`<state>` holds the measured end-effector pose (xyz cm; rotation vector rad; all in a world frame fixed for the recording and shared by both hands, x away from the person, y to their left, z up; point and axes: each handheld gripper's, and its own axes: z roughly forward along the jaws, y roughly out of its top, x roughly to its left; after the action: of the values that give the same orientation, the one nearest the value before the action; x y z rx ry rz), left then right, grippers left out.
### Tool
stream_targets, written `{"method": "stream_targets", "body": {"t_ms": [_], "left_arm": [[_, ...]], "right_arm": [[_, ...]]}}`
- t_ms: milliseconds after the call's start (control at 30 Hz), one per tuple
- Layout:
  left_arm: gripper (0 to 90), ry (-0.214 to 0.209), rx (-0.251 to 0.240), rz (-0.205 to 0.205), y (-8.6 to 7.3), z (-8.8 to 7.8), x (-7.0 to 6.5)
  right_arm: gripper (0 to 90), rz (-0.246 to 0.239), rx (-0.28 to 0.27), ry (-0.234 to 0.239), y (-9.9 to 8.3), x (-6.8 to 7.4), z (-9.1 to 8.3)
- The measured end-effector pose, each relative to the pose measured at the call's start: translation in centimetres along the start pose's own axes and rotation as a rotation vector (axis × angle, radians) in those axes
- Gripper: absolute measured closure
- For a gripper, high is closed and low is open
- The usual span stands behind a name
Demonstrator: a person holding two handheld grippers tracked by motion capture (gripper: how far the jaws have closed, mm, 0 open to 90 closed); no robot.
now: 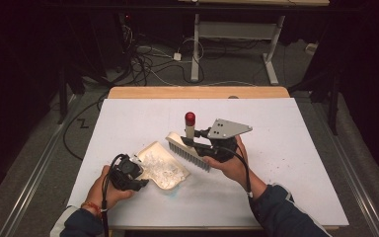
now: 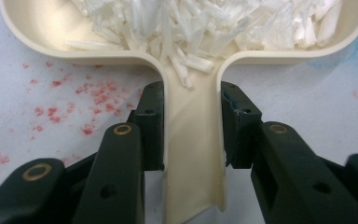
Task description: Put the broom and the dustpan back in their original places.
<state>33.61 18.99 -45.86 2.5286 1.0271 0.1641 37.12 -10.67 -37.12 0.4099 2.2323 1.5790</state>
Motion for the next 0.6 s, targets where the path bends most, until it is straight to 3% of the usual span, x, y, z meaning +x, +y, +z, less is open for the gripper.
{"method": "stream_targets", "body": {"t_ms": [167,600], "left_arm": [[63.2,0.002,-0.002,-0.003,-0.1,0.0,0.0],[63.2,0.012,-0.012,-0.031,-0.4,-0.3,0.1]], "right_arm": [[71.1,0.002,0.013,-0.050,-0.4,-1.0,-1.5],[71.1,0.055,0.039,-0.140,-1.6,-3.5,-7.8]]}}
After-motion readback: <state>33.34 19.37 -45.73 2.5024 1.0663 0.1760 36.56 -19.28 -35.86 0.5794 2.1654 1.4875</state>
